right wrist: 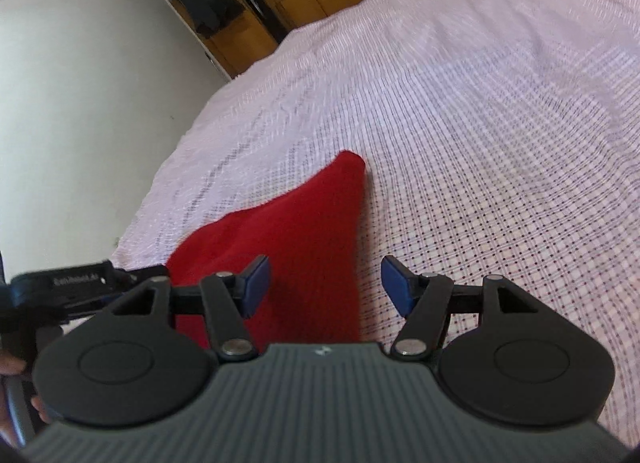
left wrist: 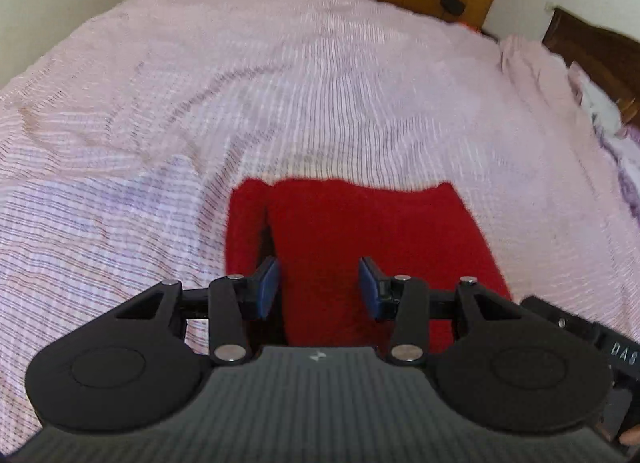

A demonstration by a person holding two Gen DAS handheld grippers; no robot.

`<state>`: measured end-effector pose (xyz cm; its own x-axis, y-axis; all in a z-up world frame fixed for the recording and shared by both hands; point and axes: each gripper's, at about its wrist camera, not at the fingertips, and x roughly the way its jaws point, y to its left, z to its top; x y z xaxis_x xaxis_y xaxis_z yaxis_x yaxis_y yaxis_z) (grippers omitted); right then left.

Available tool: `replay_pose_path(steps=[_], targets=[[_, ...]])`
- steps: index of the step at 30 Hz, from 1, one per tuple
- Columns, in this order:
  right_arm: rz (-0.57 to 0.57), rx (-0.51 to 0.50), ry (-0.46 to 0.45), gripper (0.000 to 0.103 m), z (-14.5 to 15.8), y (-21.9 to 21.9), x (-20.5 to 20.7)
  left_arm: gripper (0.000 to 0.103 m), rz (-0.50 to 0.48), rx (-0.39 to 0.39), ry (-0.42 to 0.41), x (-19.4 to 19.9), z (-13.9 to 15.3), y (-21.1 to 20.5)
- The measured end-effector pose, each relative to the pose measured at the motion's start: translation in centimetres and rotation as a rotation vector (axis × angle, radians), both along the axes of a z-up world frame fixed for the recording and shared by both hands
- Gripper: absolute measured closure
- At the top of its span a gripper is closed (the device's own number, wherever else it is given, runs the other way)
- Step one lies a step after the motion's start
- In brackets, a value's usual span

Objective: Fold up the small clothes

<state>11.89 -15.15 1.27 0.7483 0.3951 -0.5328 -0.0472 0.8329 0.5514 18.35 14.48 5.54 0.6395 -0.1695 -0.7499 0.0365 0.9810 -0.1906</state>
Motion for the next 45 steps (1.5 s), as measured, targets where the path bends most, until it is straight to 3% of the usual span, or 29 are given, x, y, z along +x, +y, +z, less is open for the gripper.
replay_pose_path(steps=[4, 11, 12, 14, 17, 20, 25, 30, 32, 35, 38, 43, 45], targets=[[0.025, 0.032, 0.019, 0.039, -1.5, -0.3, 1.5, 0.048, 0.011, 0.020, 0.008, 0.6, -1.5, -0.9], [0.075, 0.116, 0.041, 0.039, -3.1, -0.7, 3.4, 0.045, -0.008, -0.074, -0.027, 1.1, -2.5, -0.8], [0.086, 0.140, 0.055, 0.039, -3.4, -0.8, 3.8, 0.047, -0.021, -0.061, -0.042, 0.8, -2.5, -1.1], [0.113, 0.188, 0.080, 0.039, -3.9, -1.0, 4.5, 0.070, -0.041, -0.040, -0.074, 0.3, -2.3, -1.4], [0.156, 0.241, 0.108, 0.039, -4.2, -0.9, 5.1, 0.083, -0.040, -0.057, -0.112, -1.1, -1.4, -0.6], [0.207, 0.198, 0.071, 0.039, -3.1, 0.1, 4.6, 0.084, -0.024, -0.067, -0.148, -3.1, -0.6, 0.9], [0.289, 0.037, -0.014, 0.039, -0.2, 3.7, 3.5, 0.083, 0.028, -0.037, -0.151, -5.4, -1.0, 3.5], [0.318, -0.169, -0.059, 0.035, 0.9, 7.1, 3.0, 0.072, 0.061, -0.064, -0.087, -4.7, -3.6, 5.2], [0.324, -0.192, -0.056, 0.032, 0.7, 7.4, 3.1, 0.056, 0.061, -0.044, -0.100, -4.7, -3.7, 5.2], [0.317, -0.174, -0.046, 0.031, 0.4, 6.8, 3.2, 0.037, 0.063, 0.016, -0.095, -4.9, -3.9, 5.1], [0.310, -0.145, -0.037, 0.029, 0.2, 6.0, 2.9, 0.028, 0.070, 0.039, -0.073, -4.8, -3.9, 5.2], [0.315, -0.071, 0.010, 0.028, 0.4, 3.7, 2.3, 0.027, 0.070, -0.043, -0.052, -4.4, -4.2, 5.8], [0.304, -0.020, 0.041, 0.019, 0.2, 2.6, 2.4, 0.027, 0.072, -0.087, -0.048, -4.4, -4.4, 6.0]])
